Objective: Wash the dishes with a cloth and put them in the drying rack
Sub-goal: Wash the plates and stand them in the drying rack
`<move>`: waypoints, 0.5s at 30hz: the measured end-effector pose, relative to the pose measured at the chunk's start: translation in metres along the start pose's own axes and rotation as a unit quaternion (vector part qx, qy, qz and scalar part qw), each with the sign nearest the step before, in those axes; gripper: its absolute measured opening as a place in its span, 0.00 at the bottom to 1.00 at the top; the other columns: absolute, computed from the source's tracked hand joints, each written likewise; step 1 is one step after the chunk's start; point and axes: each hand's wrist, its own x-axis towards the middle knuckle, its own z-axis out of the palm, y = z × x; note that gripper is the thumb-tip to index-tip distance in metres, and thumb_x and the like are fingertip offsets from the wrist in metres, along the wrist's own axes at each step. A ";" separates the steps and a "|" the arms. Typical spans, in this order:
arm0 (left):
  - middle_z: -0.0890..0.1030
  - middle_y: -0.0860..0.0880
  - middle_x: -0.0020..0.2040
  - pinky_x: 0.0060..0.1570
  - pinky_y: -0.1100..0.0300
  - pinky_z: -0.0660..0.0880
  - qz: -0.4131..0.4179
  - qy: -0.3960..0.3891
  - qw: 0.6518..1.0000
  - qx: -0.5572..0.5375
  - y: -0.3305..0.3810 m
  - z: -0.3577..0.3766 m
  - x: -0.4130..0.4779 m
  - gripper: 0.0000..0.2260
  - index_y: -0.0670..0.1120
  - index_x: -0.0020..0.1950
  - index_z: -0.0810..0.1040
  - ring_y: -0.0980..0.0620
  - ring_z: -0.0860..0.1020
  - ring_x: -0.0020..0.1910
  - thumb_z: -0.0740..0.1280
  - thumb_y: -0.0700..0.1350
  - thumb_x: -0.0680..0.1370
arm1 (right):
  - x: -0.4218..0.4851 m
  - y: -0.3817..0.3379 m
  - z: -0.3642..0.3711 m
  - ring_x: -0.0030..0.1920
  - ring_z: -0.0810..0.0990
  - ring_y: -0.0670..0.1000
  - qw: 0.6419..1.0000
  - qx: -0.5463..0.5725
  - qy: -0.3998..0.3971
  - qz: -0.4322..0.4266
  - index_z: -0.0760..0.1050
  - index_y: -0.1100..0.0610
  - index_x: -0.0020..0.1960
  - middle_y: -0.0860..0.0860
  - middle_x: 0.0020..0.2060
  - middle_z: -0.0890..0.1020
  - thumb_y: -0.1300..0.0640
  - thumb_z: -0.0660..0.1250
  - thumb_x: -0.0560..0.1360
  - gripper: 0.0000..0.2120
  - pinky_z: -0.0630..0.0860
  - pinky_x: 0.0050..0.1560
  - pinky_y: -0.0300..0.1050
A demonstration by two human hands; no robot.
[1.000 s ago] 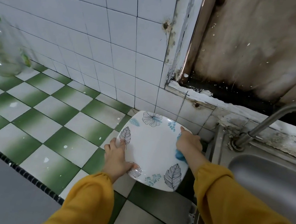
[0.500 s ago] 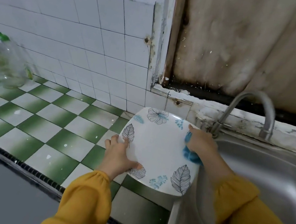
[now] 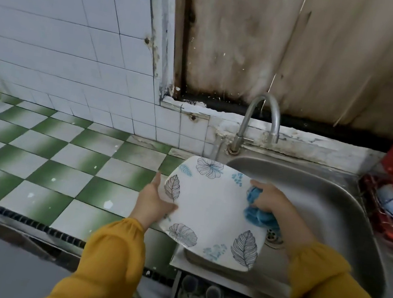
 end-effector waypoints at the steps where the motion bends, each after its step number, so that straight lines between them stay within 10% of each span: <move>1: 0.81 0.40 0.56 0.43 0.55 0.80 -0.020 0.006 0.999 -0.042 -0.001 0.006 0.001 0.38 0.38 0.75 0.64 0.45 0.81 0.45 0.76 0.34 0.68 | -0.004 0.008 -0.002 0.65 0.73 0.56 1.000 0.029 -0.009 -0.004 0.63 0.49 0.76 0.55 0.71 0.70 0.66 0.69 0.74 0.34 0.67 0.59 0.38; 5: 0.82 0.43 0.35 0.39 0.55 0.77 -0.063 0.009 0.987 -0.150 0.013 0.029 -0.008 0.04 0.35 0.49 0.81 0.47 0.78 0.32 0.68 0.34 0.76 | -0.020 0.041 -0.015 0.59 0.73 0.56 0.993 0.118 -0.027 0.009 0.65 0.52 0.75 0.56 0.70 0.70 0.73 0.68 0.72 0.35 0.68 0.52 0.38; 10: 0.84 0.43 0.43 0.40 0.55 0.79 -0.048 -0.023 0.956 -0.290 0.037 0.059 -0.022 0.07 0.41 0.52 0.78 0.45 0.81 0.39 0.61 0.39 0.82 | -0.028 0.076 -0.026 0.50 0.74 0.55 0.981 0.195 0.000 0.021 0.70 0.47 0.72 0.57 0.70 0.69 0.75 0.63 0.72 0.35 0.75 0.38 0.35; 15: 0.82 0.41 0.44 0.40 0.55 0.77 0.027 -0.013 0.961 -0.275 0.062 0.089 -0.036 0.09 0.40 0.50 0.78 0.43 0.80 0.41 0.58 0.39 0.83 | -0.031 0.100 -0.040 0.60 0.75 0.59 0.984 0.162 0.071 0.033 0.70 0.48 0.72 0.57 0.69 0.72 0.69 0.65 0.73 0.30 0.75 0.60 0.46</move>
